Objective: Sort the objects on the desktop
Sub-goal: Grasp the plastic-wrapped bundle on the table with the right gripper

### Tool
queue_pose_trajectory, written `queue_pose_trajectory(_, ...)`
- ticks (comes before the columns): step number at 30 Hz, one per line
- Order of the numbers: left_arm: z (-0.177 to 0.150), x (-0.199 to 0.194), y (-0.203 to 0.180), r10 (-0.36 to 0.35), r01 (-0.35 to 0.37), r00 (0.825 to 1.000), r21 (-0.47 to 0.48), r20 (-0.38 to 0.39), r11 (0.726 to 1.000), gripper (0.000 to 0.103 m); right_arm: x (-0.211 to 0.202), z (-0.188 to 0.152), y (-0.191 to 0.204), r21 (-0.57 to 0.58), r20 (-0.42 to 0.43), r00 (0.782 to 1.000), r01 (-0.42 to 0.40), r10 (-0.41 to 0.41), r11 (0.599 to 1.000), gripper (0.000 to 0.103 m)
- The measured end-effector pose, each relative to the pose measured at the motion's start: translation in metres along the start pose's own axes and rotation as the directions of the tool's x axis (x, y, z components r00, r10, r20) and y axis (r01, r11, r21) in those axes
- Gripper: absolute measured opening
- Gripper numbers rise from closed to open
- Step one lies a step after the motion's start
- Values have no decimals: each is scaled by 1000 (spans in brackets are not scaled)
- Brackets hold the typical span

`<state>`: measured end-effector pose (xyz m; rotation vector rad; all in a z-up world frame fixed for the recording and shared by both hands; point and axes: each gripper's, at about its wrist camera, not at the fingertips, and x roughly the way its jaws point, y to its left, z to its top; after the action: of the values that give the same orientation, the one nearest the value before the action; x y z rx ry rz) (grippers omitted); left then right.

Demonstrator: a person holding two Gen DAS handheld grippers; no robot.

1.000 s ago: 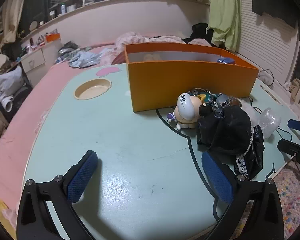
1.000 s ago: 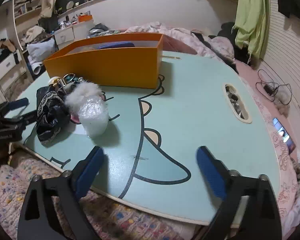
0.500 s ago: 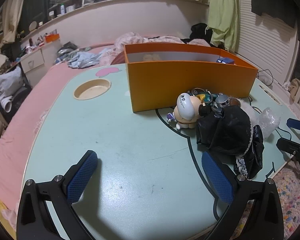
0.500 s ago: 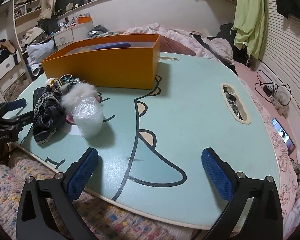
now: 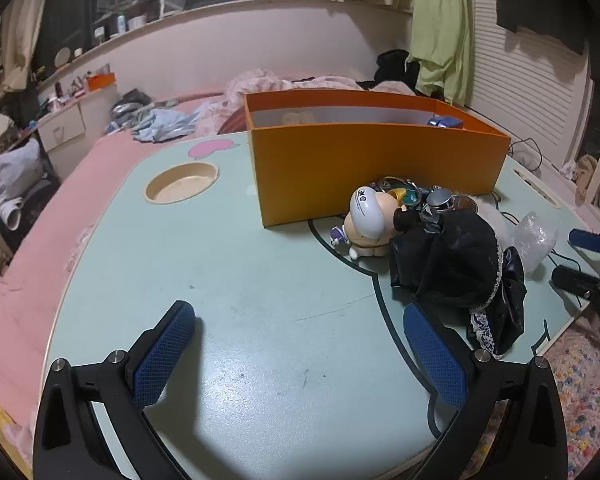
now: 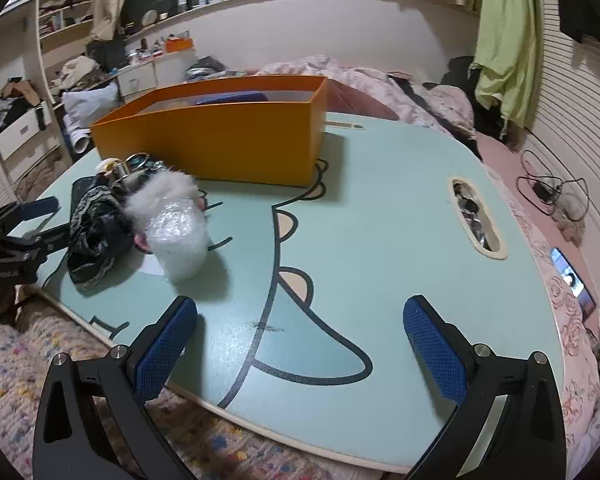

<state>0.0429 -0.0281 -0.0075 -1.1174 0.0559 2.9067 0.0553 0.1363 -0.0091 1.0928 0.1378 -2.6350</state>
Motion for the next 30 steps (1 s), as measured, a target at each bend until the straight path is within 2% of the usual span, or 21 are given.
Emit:
queue_pose_trajectory(3,-1,0,-1,-2,2,1000,0,4,1000,103,-11,3,1,5,54,997,-47,47,999,97)
queue_pose_trajectory(6,-1,0,0,-2,2,1000,0,5,1000,103,-23,16,7,7,114,986,-125,123,992,97)
queue_pose_trajectory(9,-1,-1,-1,-5,5,1000,0,8,1000,103,-21,32,21,-34,116,982,-149,152,988,96)
queue_pose_trajectory(11,-1,-1,-1,-6,6,1000,2,11,1000,103,-14,40,34,-70,106,981,-154,161,986,90)
queue_pose_trajectory(13,-1,-2,-1,-8,8,1000,1,13,1000,103,-1,42,46,-108,51,982,-174,180,979,79)
queue_pose_trajectory(14,-1,-2,-1,-10,10,1000,2,16,1000,103,5,42,49,-117,22,983,-177,181,977,64)
queue_pose_trajectory(15,-2,-3,-1,-10,10,1000,3,18,1000,103,12,40,51,-120,-16,982,-189,189,975,45)
queue_pose_trajectory(17,-3,-4,-2,-13,13,1000,6,26,1000,103,18,36,47,-102,-45,977,-214,210,972,29)
queue_pose_trajectory(19,-3,-6,-3,-23,23,999,5,35,1000,101,13,35,39,-74,-16,973,-231,230,970,29)
queue_pose_trajectory(21,-4,-8,-1,-36,36,998,-6,49,999,94,3,31,30,-47,37,972,-230,231,972,29)
queue_pose_trajectory(26,-4,-28,8,-74,81,986,-38,148,996,85,-14,25,15,25,143,969,-207,202,978,29)
queue_pose_trajectory(29,1,-40,-4,-126,123,975,25,183,992,76,-22,25,8,58,186,962,-213,199,975,29)
queue_pose_trajectory(30,3,-42,-9,-146,140,972,43,183,989,75,-22,27,8,63,188,962,-214,199,975,29)
